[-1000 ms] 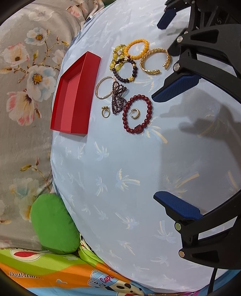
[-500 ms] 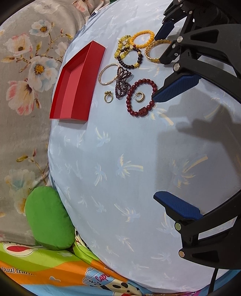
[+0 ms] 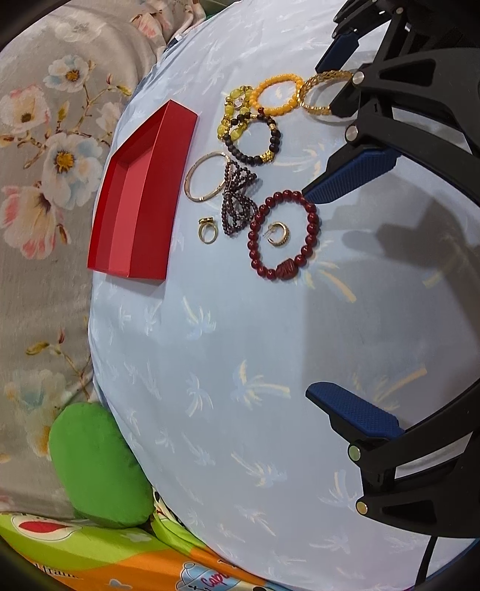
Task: Organize jewelry
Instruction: 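Grasp the dark garnet bow bracelet with the left gripper while the right holds the cuff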
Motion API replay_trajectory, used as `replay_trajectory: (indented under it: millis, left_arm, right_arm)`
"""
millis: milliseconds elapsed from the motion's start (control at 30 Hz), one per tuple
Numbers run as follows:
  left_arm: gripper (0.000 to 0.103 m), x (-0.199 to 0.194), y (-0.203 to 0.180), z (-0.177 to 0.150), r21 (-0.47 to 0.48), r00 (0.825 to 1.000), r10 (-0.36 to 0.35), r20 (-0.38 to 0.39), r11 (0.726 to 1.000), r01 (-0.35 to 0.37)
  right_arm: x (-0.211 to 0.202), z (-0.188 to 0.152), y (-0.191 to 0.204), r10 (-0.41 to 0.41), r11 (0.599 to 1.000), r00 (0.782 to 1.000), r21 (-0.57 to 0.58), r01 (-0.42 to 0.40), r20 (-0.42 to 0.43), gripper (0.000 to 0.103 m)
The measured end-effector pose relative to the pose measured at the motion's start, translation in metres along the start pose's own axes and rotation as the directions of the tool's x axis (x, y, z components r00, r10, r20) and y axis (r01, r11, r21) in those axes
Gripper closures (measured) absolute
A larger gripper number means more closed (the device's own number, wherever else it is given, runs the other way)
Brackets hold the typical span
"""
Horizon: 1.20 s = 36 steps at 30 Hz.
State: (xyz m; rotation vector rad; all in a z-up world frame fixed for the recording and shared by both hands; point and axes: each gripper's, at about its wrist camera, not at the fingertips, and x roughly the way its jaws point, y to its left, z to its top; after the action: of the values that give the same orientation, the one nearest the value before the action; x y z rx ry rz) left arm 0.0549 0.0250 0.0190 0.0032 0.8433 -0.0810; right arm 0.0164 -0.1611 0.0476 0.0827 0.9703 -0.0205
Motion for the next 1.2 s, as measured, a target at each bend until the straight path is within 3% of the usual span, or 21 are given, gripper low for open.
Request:
replay_trajectory:
  millis: [333,733,967,1067,1133,1200]
  left_arm:
    - [0.010,0.004,-0.020,0.004,0.020,1.000,-0.015,-0.003,1.000,0.015]
    - [0.010,0.015,-0.029,0.018,0.029,1.000,0.008,0.004,1.000,-0.008]
    - [0.010,0.019,-0.035,0.038,0.035,0.999,-0.016,0.032,0.999,0.015]
    - [0.022,0.031,-0.042,0.045,0.063,0.999,-0.047,0.019,0.997,0.046]
    - [0.042,0.043,-0.043,0.047,0.063,0.998,-0.066,-0.017,0.996,0.067]
    - [0.046,0.051,-0.042,0.047,0.052,0.996,-0.081,-0.034,0.995,0.083]
  right_arm:
    - [-0.009,-0.001,-0.034,-0.023,0.998,1.000,0.055,0.023,0.004,0.048]
    - [-0.007,0.003,-0.045,0.004,0.997,1.000,0.073,-0.004,0.007,0.048]
    - [-0.002,0.010,-0.050,0.017,0.995,1.000,0.097,-0.017,0.001,0.048]
    - [-0.001,0.012,-0.050,0.017,0.995,1.000,0.100,-0.017,-0.002,0.048]
    - [-0.001,0.014,-0.051,0.018,0.994,1.000,0.104,-0.017,-0.001,0.048]
    - [0.000,0.016,-0.051,0.018,0.994,1.000,0.106,-0.018,0.001,0.048]
